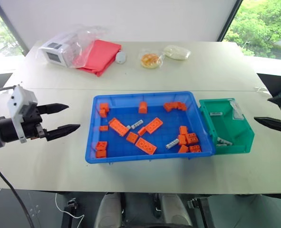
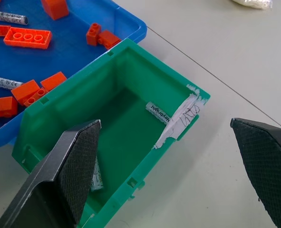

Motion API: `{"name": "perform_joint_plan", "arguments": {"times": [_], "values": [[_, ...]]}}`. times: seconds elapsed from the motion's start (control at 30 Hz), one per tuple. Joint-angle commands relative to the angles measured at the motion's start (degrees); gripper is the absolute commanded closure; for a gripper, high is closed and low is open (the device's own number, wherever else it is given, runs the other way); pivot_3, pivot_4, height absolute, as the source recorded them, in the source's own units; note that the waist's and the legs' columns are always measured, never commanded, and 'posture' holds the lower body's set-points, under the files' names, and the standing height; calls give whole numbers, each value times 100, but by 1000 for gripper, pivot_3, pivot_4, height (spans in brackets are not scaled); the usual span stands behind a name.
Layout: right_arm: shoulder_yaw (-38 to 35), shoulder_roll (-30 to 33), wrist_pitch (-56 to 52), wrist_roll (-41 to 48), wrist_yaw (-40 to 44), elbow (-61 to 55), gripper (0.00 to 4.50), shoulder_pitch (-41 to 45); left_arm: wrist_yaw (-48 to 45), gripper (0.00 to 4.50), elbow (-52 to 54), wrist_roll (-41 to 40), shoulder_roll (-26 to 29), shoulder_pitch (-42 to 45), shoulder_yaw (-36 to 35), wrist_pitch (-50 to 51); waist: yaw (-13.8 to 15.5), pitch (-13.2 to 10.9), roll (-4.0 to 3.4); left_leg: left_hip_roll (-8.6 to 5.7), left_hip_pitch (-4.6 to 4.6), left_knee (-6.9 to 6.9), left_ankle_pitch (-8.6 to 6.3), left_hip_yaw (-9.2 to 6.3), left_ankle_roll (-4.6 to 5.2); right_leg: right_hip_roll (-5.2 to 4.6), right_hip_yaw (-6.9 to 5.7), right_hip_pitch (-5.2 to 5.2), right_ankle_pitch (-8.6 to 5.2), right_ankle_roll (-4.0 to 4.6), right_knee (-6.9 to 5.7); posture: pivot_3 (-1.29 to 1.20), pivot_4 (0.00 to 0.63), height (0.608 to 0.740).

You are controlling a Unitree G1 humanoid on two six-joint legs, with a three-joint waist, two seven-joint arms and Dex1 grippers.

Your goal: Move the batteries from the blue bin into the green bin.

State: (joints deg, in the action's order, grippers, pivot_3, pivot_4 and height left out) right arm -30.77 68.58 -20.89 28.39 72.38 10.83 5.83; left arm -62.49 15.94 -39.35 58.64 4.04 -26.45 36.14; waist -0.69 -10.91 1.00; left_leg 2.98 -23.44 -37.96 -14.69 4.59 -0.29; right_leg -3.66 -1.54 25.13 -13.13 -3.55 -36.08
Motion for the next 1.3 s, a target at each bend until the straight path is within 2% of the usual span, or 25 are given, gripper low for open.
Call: {"name": "perform_joint_plan", "arguments": {"times": [0.03,0.43,0.6,0.7,0.8,1.0,1.13,1.23,1.3], "values": [[-150,10,52,17,11,-80,3,63,-46,0,62,82,122,-7,-130,-121,0,0,0,0,0,0,0,0,0,0,0,0,0,0,0,0,150,734],[-136,-97,122,-130,-152,35,3,-15,74,0,-150,37,78,200,-197,61,1,0,0,0,0,0,0,2,0,1,1,0,0,0,-2,0,150,734],[-30,-122,242,-260,-396,161,3,295,55,0,20,38,72,95,-179,70,-7,0,0,-1,0,0,0,3,0,1,1,0,1,0,-3,0,150,734],[246,-145,126,-353,-603,188,3,604,27,0,56,-11,59,97,-144,104,-22,0,0,0,3,-1,0,5,0,2,2,0,1,0,-4,0,150,734],[453,-144,-85,-194,-440,8,3,815,-3,0,135,-52,13,72,-73,99,-14,0,-1,0,2,-1,0,4,0,3,2,1,1,1,-6,0,150,734],[1335,-289,-983,297,-429,-1282,3,1683,-389,0,518,-371,196,-50,-87,274,-43,-2,-4,1,2,-1,0,5,0,3,5,4,2,1,-10,0,150,734],[2439,-1074,-2057,421,-1142,-2059,3,2913,-661,0,571,-394,398,-10,-11,271,-56,-3,-5,9,2,-1,1,0,0,11,5,15,8,12,-12,0,150,734],[2954,-2234,-2812,739,-1799,-2327,3,3586,-820,0,500,-289,489,4,110,168,-39,-3,-5,9,-3,-1,1,0,-1,12,4,20,11,16,-14,0,150,734],[3313,-2844,-3079,628,-2186,-2318,3,3805,-912,0,347,-100,494,-8,256,-5,-16,-3,-5,9,-11,0,1,3,-1,11,2,24,11,16,-14,0,150,734]]}}
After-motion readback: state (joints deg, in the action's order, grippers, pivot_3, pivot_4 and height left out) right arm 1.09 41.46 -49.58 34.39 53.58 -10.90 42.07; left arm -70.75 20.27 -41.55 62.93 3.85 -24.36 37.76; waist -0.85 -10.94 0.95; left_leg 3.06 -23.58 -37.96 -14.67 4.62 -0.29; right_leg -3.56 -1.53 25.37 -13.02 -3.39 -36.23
